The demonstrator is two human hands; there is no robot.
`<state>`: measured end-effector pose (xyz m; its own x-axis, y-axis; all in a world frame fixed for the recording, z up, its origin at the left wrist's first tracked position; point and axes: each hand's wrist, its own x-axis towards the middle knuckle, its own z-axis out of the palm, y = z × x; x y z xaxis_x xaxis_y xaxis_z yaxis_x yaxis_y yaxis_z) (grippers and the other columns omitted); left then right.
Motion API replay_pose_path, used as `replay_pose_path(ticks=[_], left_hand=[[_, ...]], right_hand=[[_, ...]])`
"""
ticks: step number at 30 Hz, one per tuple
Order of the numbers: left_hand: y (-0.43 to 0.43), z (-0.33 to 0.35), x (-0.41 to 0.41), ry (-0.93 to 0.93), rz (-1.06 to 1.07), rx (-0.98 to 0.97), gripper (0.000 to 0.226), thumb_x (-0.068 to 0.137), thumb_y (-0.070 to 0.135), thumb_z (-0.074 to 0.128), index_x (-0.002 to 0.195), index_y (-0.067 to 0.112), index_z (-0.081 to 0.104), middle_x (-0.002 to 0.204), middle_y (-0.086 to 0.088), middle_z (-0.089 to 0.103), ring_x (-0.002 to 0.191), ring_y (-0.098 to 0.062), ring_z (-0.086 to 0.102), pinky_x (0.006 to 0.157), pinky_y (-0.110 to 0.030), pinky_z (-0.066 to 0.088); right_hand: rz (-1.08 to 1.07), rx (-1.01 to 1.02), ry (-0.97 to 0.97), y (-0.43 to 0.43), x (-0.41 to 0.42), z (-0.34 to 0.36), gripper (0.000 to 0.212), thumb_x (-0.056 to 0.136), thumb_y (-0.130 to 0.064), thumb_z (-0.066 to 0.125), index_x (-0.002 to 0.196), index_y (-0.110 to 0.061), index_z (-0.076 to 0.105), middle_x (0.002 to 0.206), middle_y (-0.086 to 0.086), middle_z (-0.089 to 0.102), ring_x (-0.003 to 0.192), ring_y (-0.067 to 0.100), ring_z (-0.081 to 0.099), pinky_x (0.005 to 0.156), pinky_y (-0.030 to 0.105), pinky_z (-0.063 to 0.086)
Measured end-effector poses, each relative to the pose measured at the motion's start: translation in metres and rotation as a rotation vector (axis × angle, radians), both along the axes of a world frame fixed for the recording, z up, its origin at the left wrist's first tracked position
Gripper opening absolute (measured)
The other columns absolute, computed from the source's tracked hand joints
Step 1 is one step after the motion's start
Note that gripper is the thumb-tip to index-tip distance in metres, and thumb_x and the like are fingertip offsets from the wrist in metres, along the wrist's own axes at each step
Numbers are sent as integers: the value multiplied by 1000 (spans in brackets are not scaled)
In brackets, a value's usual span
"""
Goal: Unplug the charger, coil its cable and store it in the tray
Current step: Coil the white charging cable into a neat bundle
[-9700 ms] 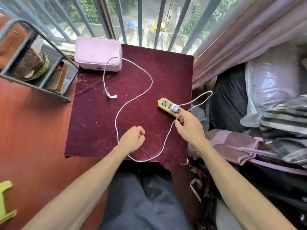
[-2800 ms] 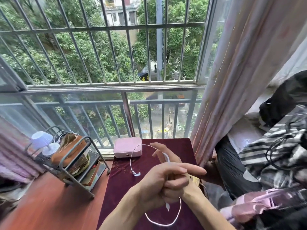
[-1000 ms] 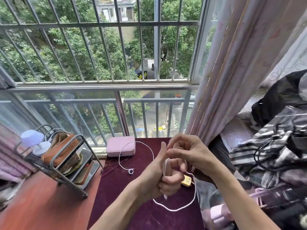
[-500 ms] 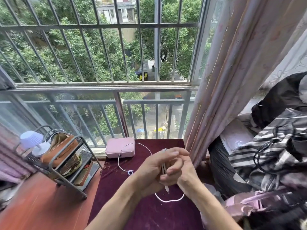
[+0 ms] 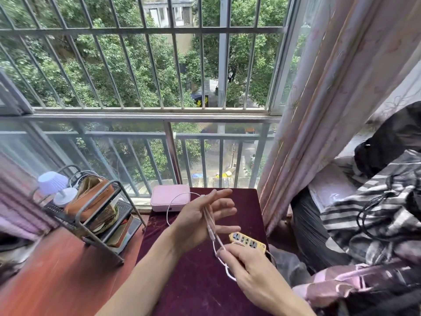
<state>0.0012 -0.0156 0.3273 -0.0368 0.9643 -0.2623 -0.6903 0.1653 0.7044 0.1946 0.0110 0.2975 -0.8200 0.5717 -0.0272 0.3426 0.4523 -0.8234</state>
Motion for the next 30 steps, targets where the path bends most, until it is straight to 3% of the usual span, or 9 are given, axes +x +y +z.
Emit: replay_pose_path(ticks=[3, 5, 8, 11, 16, 18, 21, 26, 30], left_hand=[[-2, 1, -6, 121, 15, -60, 50, 103, 34, 44, 144, 4, 47, 108, -12, 72, 113, -28, 68, 88, -63, 50], [-5, 1, -4, 200, -27, -85, 49, 103, 35, 45, 144, 8, 46, 116, -13, 72, 122, -29, 65, 82, -52, 52], [-9, 1, 5, 324, -108, -84, 46, 104, 35, 45, 144, 14, 46, 130, -16, 68, 127, -28, 62, 88, -54, 48], [-10, 3, 10, 376, -174, -76, 44, 106, 31, 45, 145, 12, 46, 134, -21, 63, 119, -24, 65, 92, -57, 42], [-20, 8, 16, 337, -409, 10, 28, 105, 25, 52, 123, 11, 67, 107, -16, 67, 88, -20, 68, 99, -59, 46], [-24, 10, 22, 235, -465, 53, 39, 106, 24, 49, 134, -3, 56, 93, -17, 61, 68, -17, 60, 82, -49, 57], [-26, 15, 33, 203, -495, 77, 50, 108, 32, 42, 136, -8, 49, 70, -6, 56, 47, -7, 40, 49, -19, 38], [-22, 19, 45, 50, -463, 71, 83, 97, 71, 16, 112, 3, 62, 45, 3, 39, 35, -7, 16, 37, -18, 22], [-22, 21, 50, -72, -409, 135, 89, 91, 75, 8, 99, 3, 60, 43, 2, 19, 35, -8, 9, 38, -22, 12]], right_hand=[[95, 179, -75, -1, 10, 25, 31, 105, -50, 51, 77, -38, 55, 67, -2, 56, 63, 7, 50, 63, 27, 42], [160, 306, -138, 2, 10, 46, 36, 105, -51, 48, 76, -30, 48, 70, -5, 53, 64, 4, 47, 60, 21, 33], [227, 551, -251, 7, 7, 75, 42, 102, -59, 41, 90, -22, 59, 87, -2, 67, 80, 11, 60, 66, 31, 38], [267, 642, -219, 20, 6, 103, 48, 93, -67, 41, 88, -29, 69, 79, -6, 70, 74, 12, 65, 65, 34, 47], [256, 346, 51, 66, 0, 116, 28, 90, -62, 69, 87, -36, 78, 70, -11, 67, 62, 5, 62, 54, 32, 50], [237, 165, 109, 81, -8, 110, 29, 87, -65, 72, 87, -37, 80, 66, -5, 62, 59, 3, 51, 55, 39, 46], [246, -10, 223, 92, -18, 102, 18, 85, -55, 77, 84, -38, 81, 69, 5, 66, 66, 12, 54, 61, 34, 44], [255, -240, 373, 96, -27, 82, 11, 94, -9, 76, 85, -16, 78, 67, -11, 71, 64, -5, 60, 65, 8, 46], [94, -276, 400, 94, -30, 63, 9, 89, -21, 78, 82, -15, 77, 61, 1, 45, 58, 5, 38, 58, 13, 34]])
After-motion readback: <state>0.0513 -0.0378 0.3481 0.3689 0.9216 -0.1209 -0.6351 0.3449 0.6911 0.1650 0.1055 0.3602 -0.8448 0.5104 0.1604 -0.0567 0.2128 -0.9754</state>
